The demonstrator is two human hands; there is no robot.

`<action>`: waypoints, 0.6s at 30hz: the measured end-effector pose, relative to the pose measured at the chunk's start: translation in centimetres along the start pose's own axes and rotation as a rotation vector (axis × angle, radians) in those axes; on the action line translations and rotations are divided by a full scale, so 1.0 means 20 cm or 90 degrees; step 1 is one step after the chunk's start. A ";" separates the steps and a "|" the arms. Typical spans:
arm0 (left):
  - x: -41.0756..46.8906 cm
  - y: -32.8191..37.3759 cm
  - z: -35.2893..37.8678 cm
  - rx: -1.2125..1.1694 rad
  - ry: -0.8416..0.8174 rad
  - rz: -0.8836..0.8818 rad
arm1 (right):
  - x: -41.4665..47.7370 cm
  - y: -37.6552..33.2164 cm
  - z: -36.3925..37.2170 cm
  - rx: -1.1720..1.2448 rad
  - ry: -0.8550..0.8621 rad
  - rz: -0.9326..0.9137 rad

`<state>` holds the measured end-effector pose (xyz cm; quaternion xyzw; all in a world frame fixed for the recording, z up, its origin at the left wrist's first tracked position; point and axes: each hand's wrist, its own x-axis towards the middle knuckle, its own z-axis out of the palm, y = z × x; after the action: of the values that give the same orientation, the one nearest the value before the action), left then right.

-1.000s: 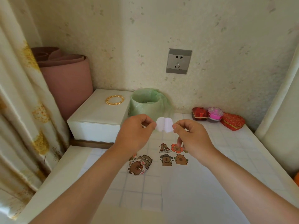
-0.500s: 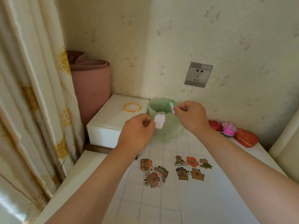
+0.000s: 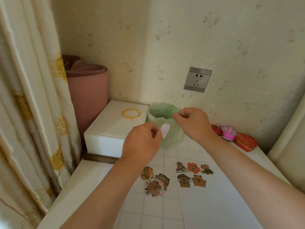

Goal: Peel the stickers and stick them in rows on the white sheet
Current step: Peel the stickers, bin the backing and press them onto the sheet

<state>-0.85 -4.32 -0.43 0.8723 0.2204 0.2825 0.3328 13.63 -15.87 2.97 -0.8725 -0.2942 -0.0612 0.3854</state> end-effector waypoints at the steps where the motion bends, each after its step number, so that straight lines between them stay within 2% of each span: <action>1: 0.00 0.01 0.01 0.032 0.003 0.023 | -0.06 0.00 -0.04 0.039 -0.006 0.027; 6: -0.04 0.07 0.12 0.182 -0.003 0.148 | -0.31 0.02 -0.16 0.202 -0.135 0.238; 9: -0.06 0.10 0.19 0.233 -0.025 0.215 | -0.36 0.10 -0.17 0.264 -0.175 0.344; 13: -0.08 0.13 0.27 0.305 -0.029 0.297 | -0.40 0.22 -0.20 0.331 -0.203 0.422; 18: -0.10 0.14 0.36 0.314 0.001 0.391 | -0.42 0.31 -0.25 0.296 -0.265 0.480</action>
<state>2.86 -10.70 -3.62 0.9512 0.0108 0.3080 0.0133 10.93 -26.59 -0.31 -0.8029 -0.0348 0.3258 0.4979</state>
